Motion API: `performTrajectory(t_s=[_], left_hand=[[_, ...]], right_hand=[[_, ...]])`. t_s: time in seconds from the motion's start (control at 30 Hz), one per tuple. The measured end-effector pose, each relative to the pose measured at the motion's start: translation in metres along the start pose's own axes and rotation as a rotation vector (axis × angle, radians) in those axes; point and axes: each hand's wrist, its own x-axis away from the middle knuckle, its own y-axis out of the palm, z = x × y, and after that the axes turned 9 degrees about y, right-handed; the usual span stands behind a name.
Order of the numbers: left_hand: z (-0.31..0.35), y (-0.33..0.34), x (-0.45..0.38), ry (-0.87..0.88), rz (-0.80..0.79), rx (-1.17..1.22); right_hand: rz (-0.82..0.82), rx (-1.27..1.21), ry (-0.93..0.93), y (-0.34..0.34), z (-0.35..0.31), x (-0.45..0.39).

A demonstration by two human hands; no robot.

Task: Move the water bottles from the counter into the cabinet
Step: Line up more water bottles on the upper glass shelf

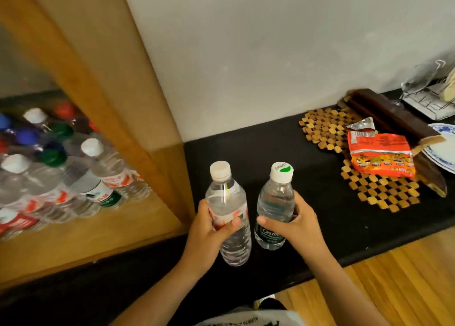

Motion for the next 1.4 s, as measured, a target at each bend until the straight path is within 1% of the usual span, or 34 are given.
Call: performTrajectory(t_s=[0.13, 0.27, 0.43, 0.6, 0.7, 0.77, 0.9, 0.97, 1.07, 1.23, 1.4], left_hand=[[0.024, -0.04, 0.043, 0.034, -0.013, 0.086], [0.05, -0.088, 0.074, 0.131, 0.011, 0.106], [0.093, -0.149, 0.103, 0.338, 0.09, 0.16], [0.158, -0.206, 0.116, 0.571, 0.131, 0.212], [0.204, -0.234, 0.111, 0.738, 0.149, 0.192], [0.233, -0.248, 0.102, 0.852, 0.166, 0.133], [0.282, -0.267, 0.078, 0.982, 0.239, 0.065], [0.302, -0.273, 0.062, 1.002, 0.279, 0.028], [0.322, -0.281, 0.031, 0.95, 0.366, -0.038], [0.321, -0.283, -0.016, 0.826, 0.539, -0.274], [0.312, -0.28, -0.033, 0.759, 0.724, -0.547]], right_hand=[[-0.089, -0.011, -0.136, 0.039, -0.042, 0.033], [-0.169, -0.019, -0.27, 0.083, -0.08, 0.06], [-0.218, -0.063, -0.396, 0.139, -0.125, 0.087], [-0.238, -0.101, -0.558, 0.185, -0.181, 0.104], [-0.233, -0.133, -0.641, 0.201, -0.224, 0.106], [-0.227, -0.14, -0.695, 0.207, -0.254, 0.104], [-0.174, -0.194, -0.769, 0.216, -0.311, 0.086], [-0.126, -0.191, -0.786, 0.224, -0.337, 0.071], [-0.036, -0.129, -0.767, 0.235, -0.362, 0.044], [0.043, -0.036, -0.643, 0.244, -0.372, 0.005], [0.056, -0.061, -0.553, 0.243, -0.37, -0.016]])
